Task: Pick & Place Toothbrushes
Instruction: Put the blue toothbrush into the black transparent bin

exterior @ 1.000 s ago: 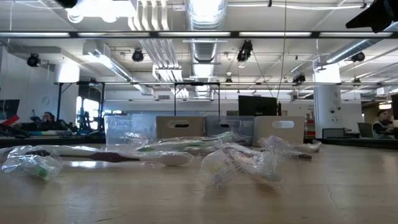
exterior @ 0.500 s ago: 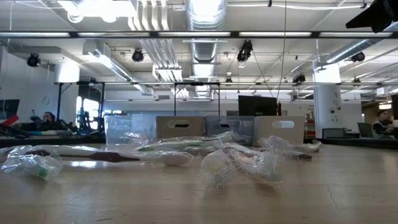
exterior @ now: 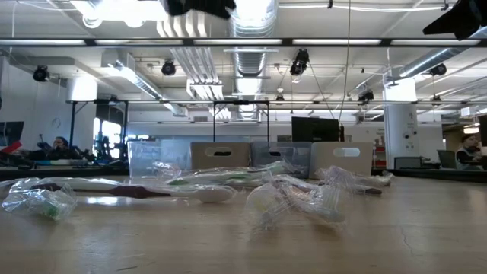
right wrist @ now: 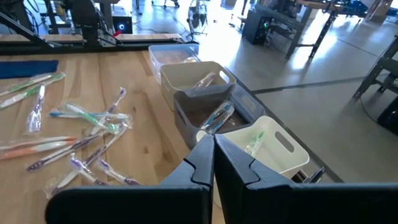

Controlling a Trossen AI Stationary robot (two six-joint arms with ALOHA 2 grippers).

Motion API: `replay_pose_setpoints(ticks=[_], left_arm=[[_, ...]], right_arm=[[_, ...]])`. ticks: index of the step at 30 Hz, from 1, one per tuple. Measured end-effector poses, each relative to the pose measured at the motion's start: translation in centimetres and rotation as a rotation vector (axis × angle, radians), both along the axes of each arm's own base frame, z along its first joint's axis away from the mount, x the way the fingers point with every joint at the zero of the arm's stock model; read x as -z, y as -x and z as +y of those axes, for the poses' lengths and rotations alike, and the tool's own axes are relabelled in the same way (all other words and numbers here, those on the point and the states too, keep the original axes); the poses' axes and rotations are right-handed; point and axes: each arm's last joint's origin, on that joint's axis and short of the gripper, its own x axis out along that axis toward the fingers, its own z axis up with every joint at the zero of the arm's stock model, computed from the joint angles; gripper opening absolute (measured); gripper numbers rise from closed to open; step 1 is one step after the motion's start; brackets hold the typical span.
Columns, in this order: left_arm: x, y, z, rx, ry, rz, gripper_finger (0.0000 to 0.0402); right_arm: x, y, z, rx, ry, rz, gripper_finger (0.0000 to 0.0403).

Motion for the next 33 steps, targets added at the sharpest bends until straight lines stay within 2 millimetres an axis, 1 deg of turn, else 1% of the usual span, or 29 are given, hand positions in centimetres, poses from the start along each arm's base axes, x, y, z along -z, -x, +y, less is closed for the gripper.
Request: replay_pose_setpoints(ticks=[3,5,9,12,16,20,24,29,33], left_arm=[[1.6,-1.1,0.2,-0.066,0.08,0.061,0.0158],[2.7,-1.7,0.2,-0.08,0.116,0.103,0.0171],[5.1,-3.1,-0.2,-0.053,0.165,0.184,0.0183],[6.2,-3.8,-0.1,-0.114,0.224,0.193,0.0182],[8.3,-5.0,-0.2,-0.238,0.334,0.212,0.0181],[10.0,-6.0,-0.3,-0.332,0.413,0.219,0.018],[12.3,-6.9,-0.4,-0.398,0.436,0.275,0.0175],[15.0,-7.6,-0.4,-0.45,0.428,0.363,0.0167],[16.6,-8.1,-0.4,-0.473,0.427,0.406,0.0162]], right_arm=[[0.0,0.0,0.0,0.001,-0.002,-0.001,0.0008],[0.0,0.0,0.0,0.0,0.0,0.0,0.0008],[0.0,0.0,0.0,0.001,-0.002,-0.001,0.0008],[0.0,0.0,0.0,0.0,0.0,0.0,0.0008],[0.0,0.0,0.0,0.0,0.0,0.0,0.0008],[0.0,0.0,0.0,0.0,-0.001,0.0,0.0008],[0.0,0.0,0.0,0.0,-0.002,-0.001,0.0008],[0.0,0.0,0.0,0.0,-0.002,-0.001,0.0008],[0.0,0.0,0.0,0.0,-0.002,-0.001,0.0008]])
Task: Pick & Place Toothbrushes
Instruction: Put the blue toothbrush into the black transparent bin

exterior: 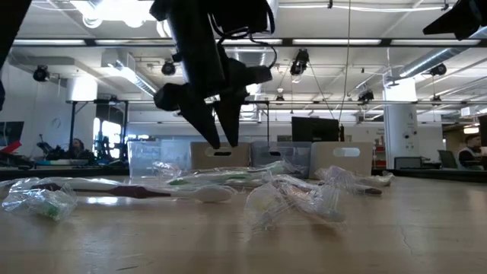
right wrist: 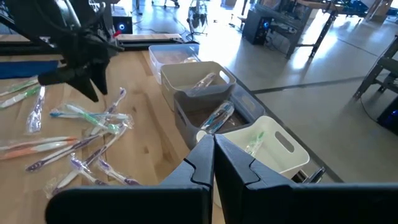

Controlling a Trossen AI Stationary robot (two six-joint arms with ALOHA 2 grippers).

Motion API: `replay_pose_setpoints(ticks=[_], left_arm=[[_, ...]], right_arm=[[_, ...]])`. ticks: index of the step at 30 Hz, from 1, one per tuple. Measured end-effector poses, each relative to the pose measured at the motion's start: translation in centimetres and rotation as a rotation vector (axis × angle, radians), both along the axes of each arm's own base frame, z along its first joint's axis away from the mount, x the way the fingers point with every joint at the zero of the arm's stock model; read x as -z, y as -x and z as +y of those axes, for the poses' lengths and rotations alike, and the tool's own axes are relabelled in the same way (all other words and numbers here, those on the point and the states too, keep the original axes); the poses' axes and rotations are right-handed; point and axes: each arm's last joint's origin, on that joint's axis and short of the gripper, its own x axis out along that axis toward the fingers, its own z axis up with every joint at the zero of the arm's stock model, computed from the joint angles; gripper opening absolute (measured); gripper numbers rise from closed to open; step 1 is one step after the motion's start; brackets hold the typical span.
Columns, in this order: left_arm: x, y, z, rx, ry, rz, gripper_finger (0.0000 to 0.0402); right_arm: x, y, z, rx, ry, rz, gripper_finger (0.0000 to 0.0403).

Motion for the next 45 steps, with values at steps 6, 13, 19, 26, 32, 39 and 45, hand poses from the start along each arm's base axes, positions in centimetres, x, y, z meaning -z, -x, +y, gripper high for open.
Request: replay_pose_setpoints(ticks=[6,13,19,26,32,39,45], left_arm=[[1.1,-0.3,-0.3,0.028,0.076,0.036,0.0161],[1.9,-0.4,-1.1,0.063,0.102,0.062,0.0161],[3.0,-0.1,-1.8,0.085,0.106,0.142,0.0161],[2.7,-1.5,-2.9,0.204,0.161,0.005,0.0161],[2.0,-1.9,-3.1,0.196,0.166,-0.051,0.0161],[2.7,-0.4,-2.6,0.049,0.154,0.087,0.0161],[1.9,-0.7,-2.6,0.055,0.154,0.038,0.0161]], right_arm=[[0.0,0.0,0.0,0.0,0.001,0.0,0.0008],[0.0,0.0,0.0,0.0,0.002,0.001,0.0008],[0.0,0.0,0.0,-0.001,0.002,0.0,0.0008],[0.0,0.0,0.0,0.0,0.001,0.0,0.0008],[0.0,0.0,0.0,-0.001,0.002,0.001,0.0008],[0.0,0.0,0.0,0.0,0.002,0.0,0.0008],[0.0,0.0,0.0,0.0,0.0,0.0,0.0008]])
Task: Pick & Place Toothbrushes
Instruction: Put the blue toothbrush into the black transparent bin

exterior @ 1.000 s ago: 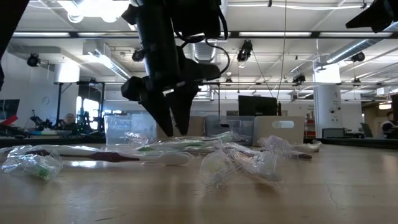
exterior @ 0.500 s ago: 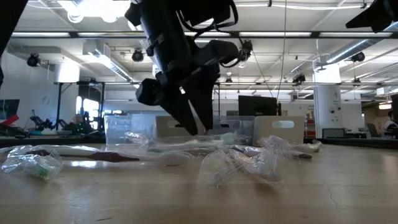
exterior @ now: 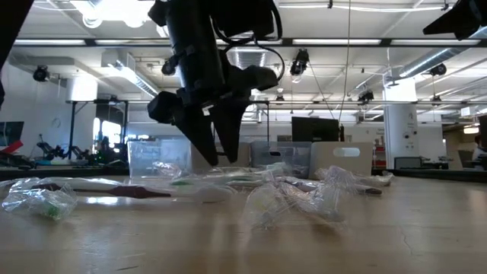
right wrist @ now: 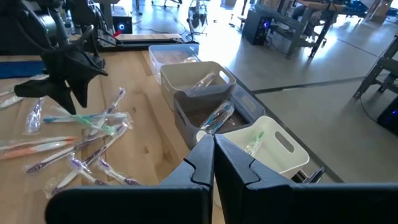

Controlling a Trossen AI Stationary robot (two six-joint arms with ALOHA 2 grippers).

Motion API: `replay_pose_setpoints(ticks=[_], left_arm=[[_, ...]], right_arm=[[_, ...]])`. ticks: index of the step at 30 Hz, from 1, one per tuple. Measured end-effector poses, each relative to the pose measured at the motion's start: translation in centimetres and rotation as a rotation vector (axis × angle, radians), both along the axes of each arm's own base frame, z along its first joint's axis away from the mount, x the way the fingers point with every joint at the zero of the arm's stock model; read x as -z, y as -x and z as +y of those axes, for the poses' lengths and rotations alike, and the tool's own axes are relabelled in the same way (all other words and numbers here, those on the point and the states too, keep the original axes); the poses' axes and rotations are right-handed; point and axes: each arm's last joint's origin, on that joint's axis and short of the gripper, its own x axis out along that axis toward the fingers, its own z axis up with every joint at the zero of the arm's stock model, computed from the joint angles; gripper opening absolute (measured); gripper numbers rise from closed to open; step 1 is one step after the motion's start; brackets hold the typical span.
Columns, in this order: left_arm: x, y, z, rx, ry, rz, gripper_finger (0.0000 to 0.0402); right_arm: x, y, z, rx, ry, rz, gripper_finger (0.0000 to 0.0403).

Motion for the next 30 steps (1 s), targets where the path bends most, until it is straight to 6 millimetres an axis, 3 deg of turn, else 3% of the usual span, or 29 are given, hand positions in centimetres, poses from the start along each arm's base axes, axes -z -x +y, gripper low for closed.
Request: replay_pose_setpoints(ticks=[14,30], left_arm=[[1.4,0.1,1.9,-0.151,-0.019,-0.032,0.0161],[4.2,1.0,2.0,-0.198,0.008,-0.091,0.016]], right_arm=[[0.0,0.0,0.0,0.0,0.002,0.001,0.0008],[0.0,0.0,0.0,0.0,0.0,0.0,0.0008]])
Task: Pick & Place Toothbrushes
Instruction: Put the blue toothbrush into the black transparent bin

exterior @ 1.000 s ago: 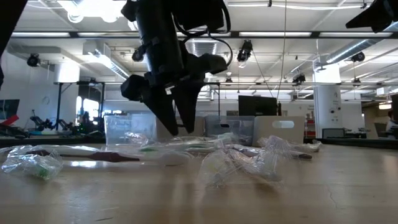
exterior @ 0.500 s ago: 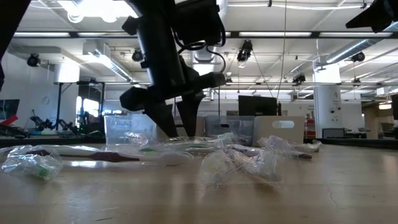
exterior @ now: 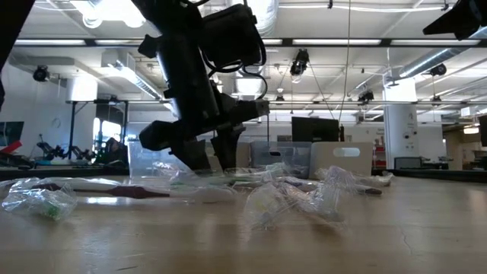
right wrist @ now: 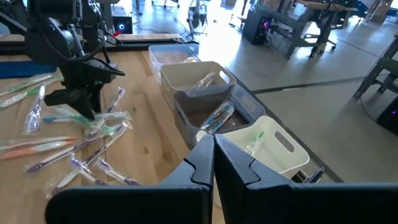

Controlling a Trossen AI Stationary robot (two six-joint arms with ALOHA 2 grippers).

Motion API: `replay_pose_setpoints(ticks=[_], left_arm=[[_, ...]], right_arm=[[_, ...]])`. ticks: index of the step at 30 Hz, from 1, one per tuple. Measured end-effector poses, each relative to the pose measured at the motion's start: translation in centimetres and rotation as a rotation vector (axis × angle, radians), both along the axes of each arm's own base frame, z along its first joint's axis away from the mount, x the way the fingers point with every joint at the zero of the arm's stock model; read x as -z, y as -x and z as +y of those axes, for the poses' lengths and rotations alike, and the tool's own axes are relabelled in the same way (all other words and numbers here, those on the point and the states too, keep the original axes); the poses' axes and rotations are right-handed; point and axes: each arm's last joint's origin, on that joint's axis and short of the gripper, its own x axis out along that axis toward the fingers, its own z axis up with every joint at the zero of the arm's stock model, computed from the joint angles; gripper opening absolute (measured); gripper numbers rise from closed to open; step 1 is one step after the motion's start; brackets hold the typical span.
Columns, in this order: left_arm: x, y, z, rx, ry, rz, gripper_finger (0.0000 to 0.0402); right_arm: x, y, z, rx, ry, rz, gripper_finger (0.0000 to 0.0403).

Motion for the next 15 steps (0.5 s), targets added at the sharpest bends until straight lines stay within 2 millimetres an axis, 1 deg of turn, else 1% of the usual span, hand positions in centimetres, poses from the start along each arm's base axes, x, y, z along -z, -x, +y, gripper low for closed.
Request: replay_pose_setpoints(ticks=[2,4,11,13,15], left_arm=[[0.01,0.0,0.01,0.005,-0.004,0.001,0.0151],[0.04,0.02,0.01,0.013,-0.009,0.004,0.0133],[0.07,-0.05,0.04,0.02,-0.012,-0.001,0.0038],[0.01,-0.09,0.02,0.023,-0.009,-0.006,0.0025],[-0.22,-0.03,0.02,0.028,-0.006,-0.009,0.0025]], right_arm=[[0.0,0.0,0.0,0.0,0.0,0.0,0.0008],[0.0,0.0,0.0,0.0,0.001,0.001,0.0008],[0.0,0.0,0.0,0.0,-0.001,0.0,0.0008],[0.0,0.0,0.0,-0.001,0.001,0.001,0.0008],[0.0,0.0,0.0,0.0,0.0,0.0,0.0008]])
